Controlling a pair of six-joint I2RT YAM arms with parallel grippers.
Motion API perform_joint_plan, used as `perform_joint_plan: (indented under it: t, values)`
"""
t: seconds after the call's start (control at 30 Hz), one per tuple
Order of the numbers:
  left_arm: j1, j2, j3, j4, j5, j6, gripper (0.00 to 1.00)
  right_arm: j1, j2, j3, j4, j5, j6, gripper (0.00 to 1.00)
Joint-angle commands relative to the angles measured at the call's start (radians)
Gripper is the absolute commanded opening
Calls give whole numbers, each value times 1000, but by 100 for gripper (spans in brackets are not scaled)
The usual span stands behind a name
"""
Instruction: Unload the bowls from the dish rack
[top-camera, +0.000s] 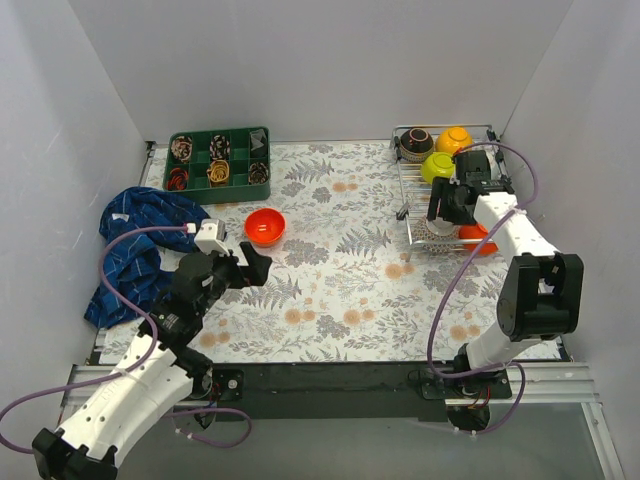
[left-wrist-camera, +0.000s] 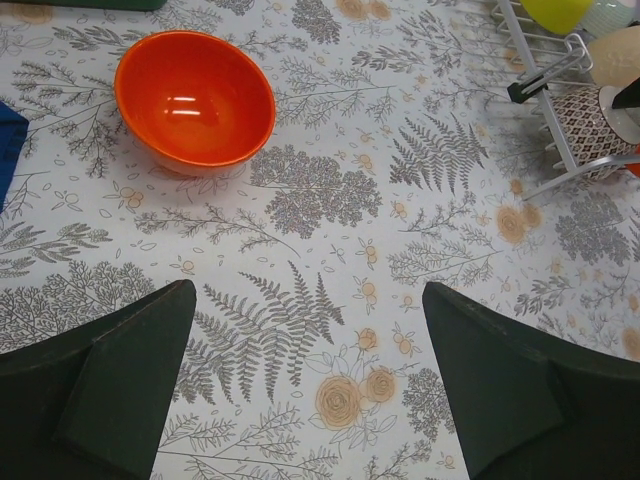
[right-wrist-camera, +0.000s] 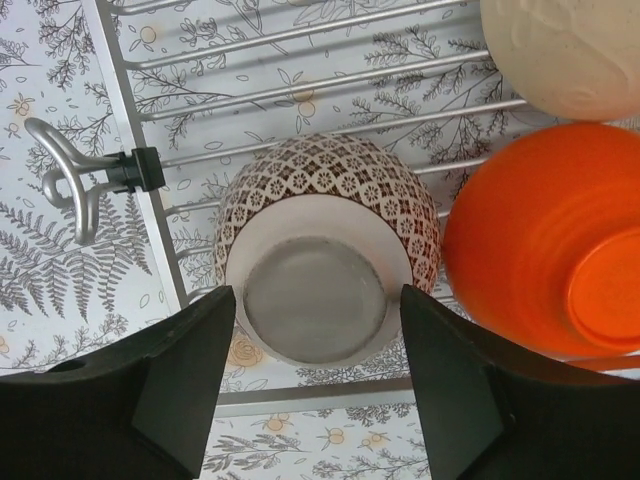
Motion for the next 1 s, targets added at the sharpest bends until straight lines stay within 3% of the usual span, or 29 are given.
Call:
perform_joint_plan:
  t: [0.0, 0.17, 0.33, 0.43, 0.57, 0.7, 0.97]
  values:
    - [1, -25, -21, 38, -34, 11, 98, -8, 54, 82, 52, 1, -12, 70]
    - [1, 1, -24, 55, -38, 20, 98, -14, 105, 149, 61, 19, -16, 50]
    - [1, 19, -24, 61, -35, 27, 98, -17, 140, 211, 64, 44, -34, 47]
    - [1, 16, -25, 63, -35, 27, 98, -22, 166, 250, 69, 62, -45, 37]
    - [1, 21, -27, 67, -34, 30, 98, -25, 208, 306, 70, 47, -45, 37]
    - [1, 24, -27, 69, -28, 33, 98, -26, 240, 320, 70, 37, -51, 44]
    - [1, 18, -29, 72, -24, 31, 98, -26, 188, 251, 70, -5, -95, 74]
